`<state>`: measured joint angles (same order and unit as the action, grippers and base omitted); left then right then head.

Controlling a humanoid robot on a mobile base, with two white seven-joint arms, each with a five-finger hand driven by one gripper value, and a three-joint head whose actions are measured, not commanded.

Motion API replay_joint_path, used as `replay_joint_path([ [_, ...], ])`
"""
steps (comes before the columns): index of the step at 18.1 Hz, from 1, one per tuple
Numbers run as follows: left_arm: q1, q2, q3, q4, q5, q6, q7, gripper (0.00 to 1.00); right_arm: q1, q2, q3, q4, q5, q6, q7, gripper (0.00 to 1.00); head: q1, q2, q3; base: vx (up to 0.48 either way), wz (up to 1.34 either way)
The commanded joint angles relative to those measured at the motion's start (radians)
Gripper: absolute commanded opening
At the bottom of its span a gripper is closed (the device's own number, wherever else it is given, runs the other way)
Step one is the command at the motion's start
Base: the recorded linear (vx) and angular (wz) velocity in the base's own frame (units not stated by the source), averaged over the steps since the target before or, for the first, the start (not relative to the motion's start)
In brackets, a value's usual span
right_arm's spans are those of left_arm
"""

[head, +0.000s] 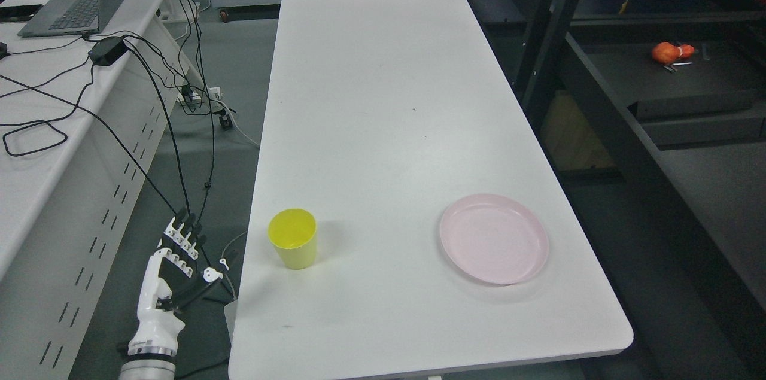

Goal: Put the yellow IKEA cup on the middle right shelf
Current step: 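Reach the left hand toward the yellow cup on the table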

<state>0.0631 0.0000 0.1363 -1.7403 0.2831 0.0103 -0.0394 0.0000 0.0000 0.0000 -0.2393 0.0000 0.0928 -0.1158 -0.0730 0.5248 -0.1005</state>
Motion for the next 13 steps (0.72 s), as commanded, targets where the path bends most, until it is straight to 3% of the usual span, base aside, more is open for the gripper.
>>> replay_joint_path([
  [1,0.009,0.017,-0.055,0.022,0.011,-0.004,-0.008,0.99,0.014,-0.017,0.017,0.000,-0.025,0.001,-0.001,0.99,0.0000,0.000,0.000,0.000,0.00],
  [4,-0.031,0.017,-0.086,0.077,0.011,-0.073,-0.033,0.99,0.014,-0.017,0.017,0.000,-0.025,0.001,-0.001,0.99,0.0000,0.000,0.000,0.000,0.00],
  [8,-0.130,0.017,-0.115,0.197,0.042,-0.073,-0.075,0.99,0.014,-0.017,0.017,0.000,-0.025,0.001,-0.001,0.99,0.0000,0.000,0.000,0.000,0.00],
  [13,-0.135,0.017,-0.216,0.219,0.042,-0.072,-0.146,0.98,0.014,-0.017,0.017,0.000,-0.025,0.001,-0.001,0.99,0.0000,0.000,0.000,0.000,0.00],
])
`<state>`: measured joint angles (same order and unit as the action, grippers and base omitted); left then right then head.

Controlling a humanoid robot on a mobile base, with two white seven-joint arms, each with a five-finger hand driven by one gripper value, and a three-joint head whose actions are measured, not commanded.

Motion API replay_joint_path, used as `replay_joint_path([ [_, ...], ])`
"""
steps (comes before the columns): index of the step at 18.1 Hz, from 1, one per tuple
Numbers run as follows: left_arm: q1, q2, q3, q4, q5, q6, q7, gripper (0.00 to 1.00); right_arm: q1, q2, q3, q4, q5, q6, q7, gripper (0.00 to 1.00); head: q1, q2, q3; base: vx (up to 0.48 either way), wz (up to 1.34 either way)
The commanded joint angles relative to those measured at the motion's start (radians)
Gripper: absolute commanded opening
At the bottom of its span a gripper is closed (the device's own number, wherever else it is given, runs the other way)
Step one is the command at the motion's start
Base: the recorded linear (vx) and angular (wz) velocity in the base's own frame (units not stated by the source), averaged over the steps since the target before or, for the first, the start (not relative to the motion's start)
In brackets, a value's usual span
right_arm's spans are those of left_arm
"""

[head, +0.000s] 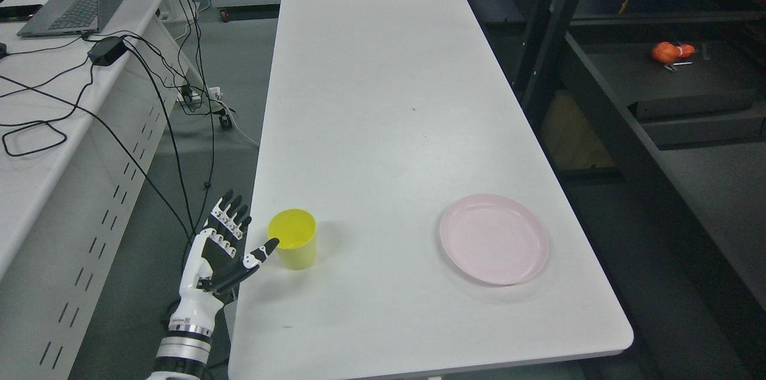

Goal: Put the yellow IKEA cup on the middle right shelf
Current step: 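Reach the left hand toward the yellow cup on the table, then close the left hand around the yellow cup and lift it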

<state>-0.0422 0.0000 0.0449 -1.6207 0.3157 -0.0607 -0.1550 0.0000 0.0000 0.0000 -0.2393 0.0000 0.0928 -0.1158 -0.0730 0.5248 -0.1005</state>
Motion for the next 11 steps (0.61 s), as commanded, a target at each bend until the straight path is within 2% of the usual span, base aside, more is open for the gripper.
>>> replay_joint_path([
  [1,-0.022,0.017,-0.158,0.096,0.008,-0.001,-0.037,0.98,0.014,-0.017,0.017,0.000,-0.025,0.001,-0.001,0.99,0.0000,0.000,0.000,0.000,0.00],
  [6,-0.030,0.017,-0.194,0.110,-0.010,-0.001,-0.034,0.98,0.014,-0.017,0.017,0.000,-0.025,0.001,-0.001,0.99,0.0000,0.000,0.000,0.000,0.00],
  [11,-0.074,0.017,-0.194,0.183,-0.090,0.001,-0.034,0.98,0.014,-0.017,0.017,0.000,-0.025,0.001,-0.001,0.99,0.0000,0.000,0.000,0.000,0.00],
])
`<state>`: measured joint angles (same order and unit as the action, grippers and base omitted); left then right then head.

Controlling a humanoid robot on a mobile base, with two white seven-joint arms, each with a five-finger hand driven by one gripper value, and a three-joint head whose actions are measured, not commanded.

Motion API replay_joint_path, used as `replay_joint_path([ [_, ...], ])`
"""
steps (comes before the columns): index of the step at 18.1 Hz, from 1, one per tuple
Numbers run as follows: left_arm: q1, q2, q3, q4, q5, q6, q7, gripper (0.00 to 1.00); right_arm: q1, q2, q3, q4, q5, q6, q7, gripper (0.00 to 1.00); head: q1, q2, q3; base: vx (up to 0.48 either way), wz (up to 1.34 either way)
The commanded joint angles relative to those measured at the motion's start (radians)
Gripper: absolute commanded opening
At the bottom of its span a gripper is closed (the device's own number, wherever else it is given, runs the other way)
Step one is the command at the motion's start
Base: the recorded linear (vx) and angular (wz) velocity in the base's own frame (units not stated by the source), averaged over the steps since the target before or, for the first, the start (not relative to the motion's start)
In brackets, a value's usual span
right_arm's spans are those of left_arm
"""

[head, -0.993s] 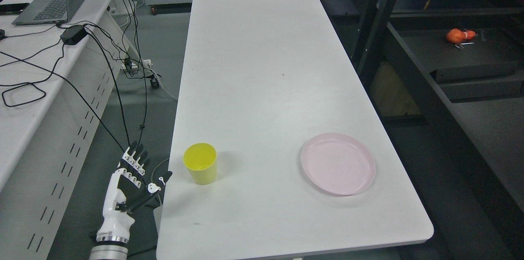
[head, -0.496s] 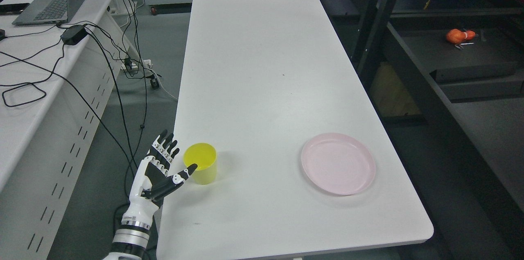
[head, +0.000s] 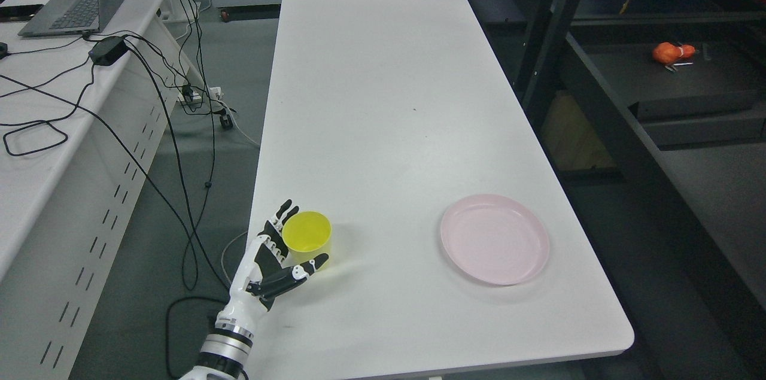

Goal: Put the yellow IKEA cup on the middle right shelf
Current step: 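Close the left hand around the yellow cup and lift it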

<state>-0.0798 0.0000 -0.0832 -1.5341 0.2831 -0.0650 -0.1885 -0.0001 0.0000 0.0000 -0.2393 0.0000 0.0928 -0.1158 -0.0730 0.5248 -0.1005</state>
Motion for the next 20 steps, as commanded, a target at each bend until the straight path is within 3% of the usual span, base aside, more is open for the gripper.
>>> replay_joint_path([
  [1,-0.046,0.017,-0.064,0.109,-0.070,0.005,-0.002,0.98,0.014,-0.017,0.017,0.000,-0.025,0.001,-0.001,0.99,0.0000,0.000,0.000,0.000,0.00],
  [4,-0.067,0.017,-0.061,0.141,-0.108,0.039,-0.002,0.94,0.014,-0.017,0.017,0.000,-0.025,0.001,-0.001,0.99,0.0000,0.000,0.000,0.000,0.00],
  [6,-0.075,0.017,-0.056,0.164,-0.120,0.059,-0.005,0.85,0.014,-0.017,0.017,0.000,-0.025,0.001,-0.001,0.99,0.0000,0.000,0.000,0.000,0.00],
  [8,-0.086,0.017,-0.050,0.183,-0.117,0.056,-0.006,0.68,0.014,-0.017,0.017,0.000,-0.025,0.001,-0.001,0.99,0.0000,0.000,0.000,0.000,0.00],
  [12,-0.086,0.017,-0.013,0.183,-0.006,-0.007,0.000,0.15,0.014,-0.017,0.017,0.000,-0.025,0.001,-0.001,0.99,0.0000,0.000,0.000,0.000,0.00],
  [14,-0.083,0.017,0.003,0.171,0.042,-0.054,0.000,0.00,0.014,-0.017,0.017,0.000,-0.025,0.001,-0.001,1.00,0.0000,0.000,0.000,0.000,0.00],
  [16,-0.069,0.017,0.028,0.122,0.048,-0.075,-0.003,0.00,0.014,-0.017,0.017,0.000,-0.025,0.001,-0.001,0.99,0.0000,0.000,0.000,-0.002,-0.01],
  [20,0.033,0.017,0.033,-0.130,0.137,-0.078,-0.023,0.00,0.014,-0.017,0.017,0.000,-0.025,0.001,-0.001,0.99,0.0000,0.000,0.000,-0.001,0.00],
])
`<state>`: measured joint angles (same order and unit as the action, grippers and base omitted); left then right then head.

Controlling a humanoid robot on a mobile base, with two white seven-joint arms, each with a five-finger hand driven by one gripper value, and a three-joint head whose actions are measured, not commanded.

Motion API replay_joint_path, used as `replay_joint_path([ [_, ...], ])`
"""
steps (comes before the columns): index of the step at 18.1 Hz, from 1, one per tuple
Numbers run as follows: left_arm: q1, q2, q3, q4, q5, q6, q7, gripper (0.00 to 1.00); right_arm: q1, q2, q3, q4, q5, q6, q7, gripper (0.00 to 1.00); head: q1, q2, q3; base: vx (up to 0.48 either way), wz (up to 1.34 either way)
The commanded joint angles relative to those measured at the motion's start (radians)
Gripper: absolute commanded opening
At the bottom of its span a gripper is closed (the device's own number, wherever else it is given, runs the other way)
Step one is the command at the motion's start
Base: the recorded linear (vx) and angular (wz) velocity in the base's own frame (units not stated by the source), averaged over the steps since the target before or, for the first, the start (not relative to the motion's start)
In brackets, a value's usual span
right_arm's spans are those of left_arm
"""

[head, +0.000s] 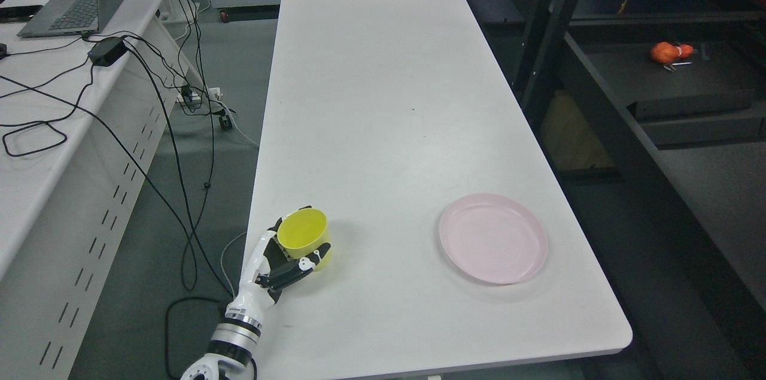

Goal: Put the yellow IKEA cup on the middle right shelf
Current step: 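Close the left hand around the yellow cup and lift it, then hold the cup in the left hand while turning toward the black rack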

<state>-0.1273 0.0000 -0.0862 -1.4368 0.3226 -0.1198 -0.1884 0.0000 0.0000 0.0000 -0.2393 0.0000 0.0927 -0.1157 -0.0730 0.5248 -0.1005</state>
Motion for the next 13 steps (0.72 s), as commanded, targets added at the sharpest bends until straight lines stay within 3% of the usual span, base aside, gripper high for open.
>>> replay_joint_path([
  [1,0.110,0.017,0.036,-0.284,0.105,-0.024,-0.043,0.00,0.014,-0.017,0.017,0.000,-0.025,0.001,-0.001,0.99,0.0000,0.000,0.000,0.000,0.00],
  [6,0.140,0.017,0.040,-0.335,0.110,-0.138,-0.089,0.00,0.014,-0.017,0.017,0.000,-0.025,0.001,-0.001,0.99,0.0000,0.000,0.000,-0.002,0.02],
  [13,0.152,0.017,0.046,-0.333,0.110,-0.150,-0.089,0.01,0.014,-0.017,0.017,0.000,-0.025,0.001,-0.001,0.99,0.0000,0.000,0.000,-0.042,0.00],
])
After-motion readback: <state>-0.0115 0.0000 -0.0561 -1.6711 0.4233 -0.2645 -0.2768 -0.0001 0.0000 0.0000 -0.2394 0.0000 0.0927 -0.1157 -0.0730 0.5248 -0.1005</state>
